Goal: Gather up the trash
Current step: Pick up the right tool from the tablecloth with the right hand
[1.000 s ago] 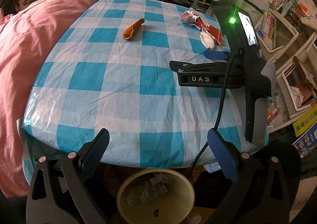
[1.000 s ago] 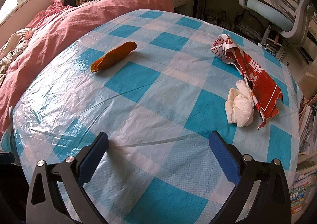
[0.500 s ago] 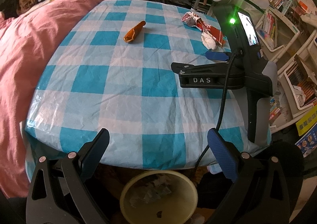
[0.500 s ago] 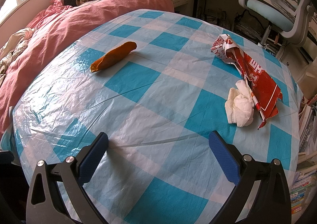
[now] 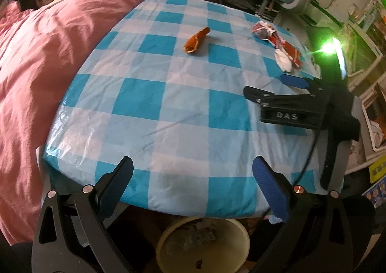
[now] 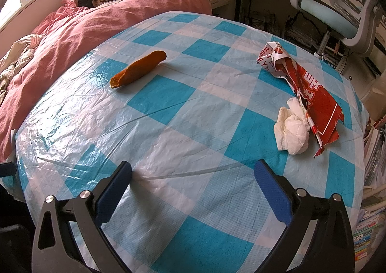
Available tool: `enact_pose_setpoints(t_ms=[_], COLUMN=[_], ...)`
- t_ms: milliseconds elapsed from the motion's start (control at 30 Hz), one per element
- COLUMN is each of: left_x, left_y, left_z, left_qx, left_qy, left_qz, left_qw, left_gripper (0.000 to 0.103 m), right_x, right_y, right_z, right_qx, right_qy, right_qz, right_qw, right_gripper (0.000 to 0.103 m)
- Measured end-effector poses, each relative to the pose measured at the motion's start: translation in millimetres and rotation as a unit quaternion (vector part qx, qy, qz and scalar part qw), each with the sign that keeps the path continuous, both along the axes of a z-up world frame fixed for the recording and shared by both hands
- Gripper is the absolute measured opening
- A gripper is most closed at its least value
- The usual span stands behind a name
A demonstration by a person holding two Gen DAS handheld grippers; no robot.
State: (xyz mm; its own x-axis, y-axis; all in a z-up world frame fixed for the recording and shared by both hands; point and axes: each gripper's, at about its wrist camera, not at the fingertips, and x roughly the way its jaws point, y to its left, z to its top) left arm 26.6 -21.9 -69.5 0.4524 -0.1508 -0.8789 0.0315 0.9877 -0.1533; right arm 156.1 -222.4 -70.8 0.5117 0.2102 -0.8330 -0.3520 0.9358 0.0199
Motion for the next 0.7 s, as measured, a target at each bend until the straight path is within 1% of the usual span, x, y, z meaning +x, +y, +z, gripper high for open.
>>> enact_pose_setpoints(t_ms=[100,300,433,700], left_x=[1.8,0.5,2.5,9.6], left_y=[-2.8,-5.9,-3.1,5.9], left_z=[-3.1,-2.1,-3.6,-5.6], left_qx=[0.012,0.03,0.036,0.029], left_qy=[-0.001,-0.018,-0.02,-0.016], left_qz=[0.001,0.011,0.022,0.037], left_qw=[0.9999,0.9993,0.9989,0.9988], left_gripper=[0.096,0.096,0.096,0.096], right_x=[0.0,0.0,0.0,-0.1], right_y=[0.0,0.0,0.0,-0.1], right_z=[0.0,0.0,-0.1,-0.1], right_qx=[0.0,0.0,0.0,0.0], right_qy=[0.0,0.0,0.0,0.0], right_qz=[0.0,0.0,0.0,0.0], right_qw=[1.0,1.0,1.0,1.0], right_gripper=[0.097,0.097,0.097,0.097])
